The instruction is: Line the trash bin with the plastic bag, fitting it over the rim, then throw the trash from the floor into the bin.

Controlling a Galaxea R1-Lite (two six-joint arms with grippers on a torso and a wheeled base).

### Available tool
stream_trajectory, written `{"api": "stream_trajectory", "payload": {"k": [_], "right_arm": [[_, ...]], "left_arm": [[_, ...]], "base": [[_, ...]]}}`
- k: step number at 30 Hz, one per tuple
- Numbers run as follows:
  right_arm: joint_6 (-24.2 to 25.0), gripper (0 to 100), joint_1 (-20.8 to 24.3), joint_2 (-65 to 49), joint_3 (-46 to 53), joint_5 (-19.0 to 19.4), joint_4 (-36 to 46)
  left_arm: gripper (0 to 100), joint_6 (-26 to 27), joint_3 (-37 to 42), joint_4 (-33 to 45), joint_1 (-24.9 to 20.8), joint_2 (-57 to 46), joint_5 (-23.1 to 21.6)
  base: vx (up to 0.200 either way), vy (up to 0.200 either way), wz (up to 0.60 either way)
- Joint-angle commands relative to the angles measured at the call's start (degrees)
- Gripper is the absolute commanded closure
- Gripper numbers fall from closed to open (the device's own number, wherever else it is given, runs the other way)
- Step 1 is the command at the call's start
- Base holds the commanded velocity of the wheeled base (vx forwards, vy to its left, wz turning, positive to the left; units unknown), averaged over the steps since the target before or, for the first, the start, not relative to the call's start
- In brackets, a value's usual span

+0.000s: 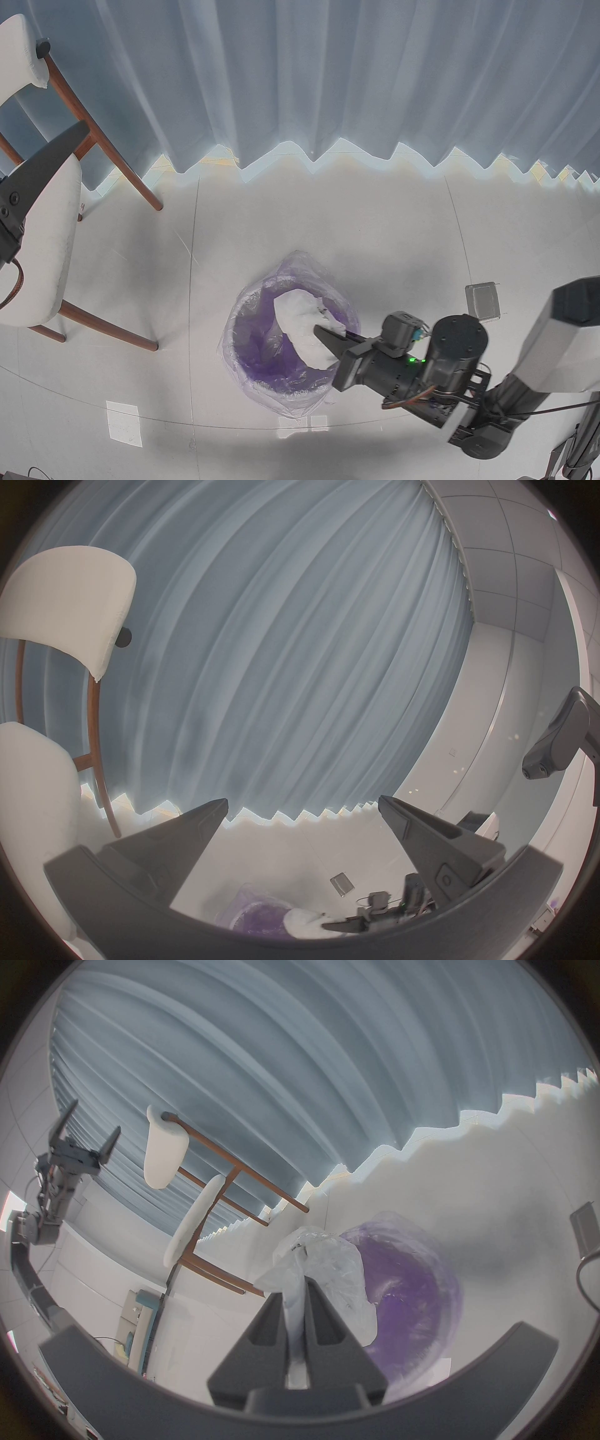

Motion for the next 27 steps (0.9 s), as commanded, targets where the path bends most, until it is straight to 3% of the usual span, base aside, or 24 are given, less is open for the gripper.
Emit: {"api": "stream_trajectory", "payload": {"k": [1, 15, 16, 27], "right_arm": [[-0.7, 100, -1.6, 15.5, -10.8, 0.2, -2.2], [-0.5, 100, -5.8, 19.3, -15.9, 0.6, -2.2], [-0.5, 0, -5.8, 19.3, -15.9, 0.6, -2.2], [-0.2, 0, -5.8, 18.0, -15.4, 0.6, -2.9]], "left_arm": [[0, 0.0, 0.1, 0.0, -0.1, -0.1, 0.0], [0, 0.4, 0.2, 0.0, -0.4, -0.2, 0.0], [0, 0.4, 0.2, 0.0, -0.4, -0.2, 0.0], [0, 0.4, 0.2, 0.0, -0.4, -0.2, 0.0]], "base": [[0.0, 0.0, 0.0], [0.0, 0.0, 0.0], [0.0, 0.0, 0.0], [0.0, 0.0, 0.0]]}}
